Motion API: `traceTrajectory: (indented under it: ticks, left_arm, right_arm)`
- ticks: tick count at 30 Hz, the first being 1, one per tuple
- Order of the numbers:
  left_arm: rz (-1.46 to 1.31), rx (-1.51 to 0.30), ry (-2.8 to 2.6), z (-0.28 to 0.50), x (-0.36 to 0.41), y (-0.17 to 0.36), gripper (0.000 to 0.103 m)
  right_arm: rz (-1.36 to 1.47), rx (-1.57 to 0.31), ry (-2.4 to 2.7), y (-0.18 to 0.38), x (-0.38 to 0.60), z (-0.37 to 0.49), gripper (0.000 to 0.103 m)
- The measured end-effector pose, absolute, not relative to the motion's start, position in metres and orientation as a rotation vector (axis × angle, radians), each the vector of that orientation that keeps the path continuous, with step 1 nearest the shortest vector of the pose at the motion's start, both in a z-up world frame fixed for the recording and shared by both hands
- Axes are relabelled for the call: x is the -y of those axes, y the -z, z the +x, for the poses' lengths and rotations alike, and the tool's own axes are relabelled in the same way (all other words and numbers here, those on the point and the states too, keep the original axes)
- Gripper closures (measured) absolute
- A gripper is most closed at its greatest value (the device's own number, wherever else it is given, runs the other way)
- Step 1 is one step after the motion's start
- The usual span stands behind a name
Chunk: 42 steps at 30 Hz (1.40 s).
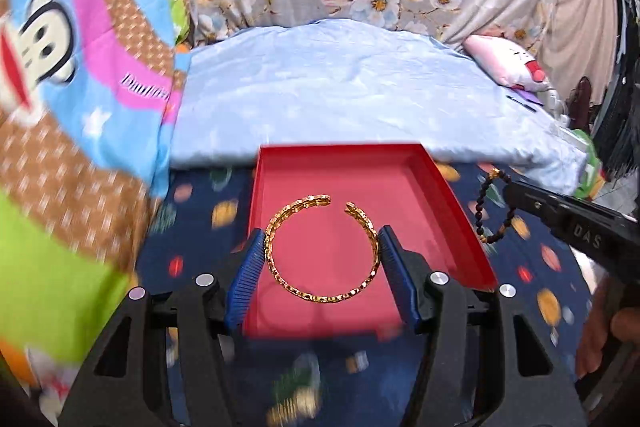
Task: Organize jewelry
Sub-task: 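Carry the bangle with the left gripper into the red tray while the right carries the bracelet there, then withdraw from the tray and grasp the pearl necklace with the right gripper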
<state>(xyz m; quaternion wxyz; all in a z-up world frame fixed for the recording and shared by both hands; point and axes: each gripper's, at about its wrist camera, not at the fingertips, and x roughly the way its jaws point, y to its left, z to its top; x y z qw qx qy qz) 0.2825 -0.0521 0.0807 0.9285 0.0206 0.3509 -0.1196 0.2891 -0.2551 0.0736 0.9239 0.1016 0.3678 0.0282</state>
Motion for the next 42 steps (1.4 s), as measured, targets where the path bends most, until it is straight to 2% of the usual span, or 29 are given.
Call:
traceTrajectory:
  ticks: [4, 10, 12, 13, 14, 15, 17, 21, 28, 35, 42]
  left_arm:
    - [0.091, -0.728, 0.231, 0.337, 0.072, -0.07, 0.047]
    - [0.063, -0.839, 0.224, 0.408, 0.089, -0.028, 0.046]
    - [0.034, -0.866, 0.216, 0.421, 0.088, -0.02, 0.043]
    - [0.022, -0.857, 0.188, 0.425, 0.086, -0.019, 0.034]
    - [0.012, -0.842, 0.168, 0.426, 0.083, -0.019, 0.024]
    - [-0.005, -0.82, 0.148, 0.425, 0.078, -0.023, 0.021]
    - [-0.029, -0.799, 0.136, 0.419, 0.07, -0.031, 0.019]
    - [-0.053, -0.764, 0.134, 0.39, 0.052, -0.053, 0.019]
    - [0.076, -0.724, 0.112, 0.298, 0.032, -0.073, 0.019]
    - [0.114, -0.759, 0.134, 0.204, 0.016, -0.061, 0.019]
    - [0.116, -0.82, 0.133, 0.142, 0.01, -0.032, 0.019]
  right_arm:
    - [0.186, -0.789, -0.044, -0.059, 0.255, 0.342, 0.096]
    - [0.156, -0.867, -0.063, -0.029, 0.247, 0.402, 0.095]
    - [0.176, -0.866, -0.098, -0.024, 0.247, 0.412, 0.087]
    - [0.183, -0.861, -0.105, -0.024, 0.247, 0.412, 0.082]
    - [0.198, -0.846, -0.115, -0.027, 0.248, 0.41, 0.071]
    - [0.207, -0.833, -0.121, -0.03, 0.248, 0.408, 0.062]
    - [0.219, -0.792, -0.127, -0.042, 0.252, 0.395, 0.058]
    - [0.244, -0.761, -0.121, -0.062, 0.26, 0.362, 0.054]
    - [0.223, -0.755, -0.074, -0.077, 0.265, 0.26, 0.052]
    - [0.147, -0.787, -0.023, -0.063, 0.242, 0.16, 0.046]
    - [0.171, -0.838, -0.021, -0.036, 0.221, 0.098, 0.045]
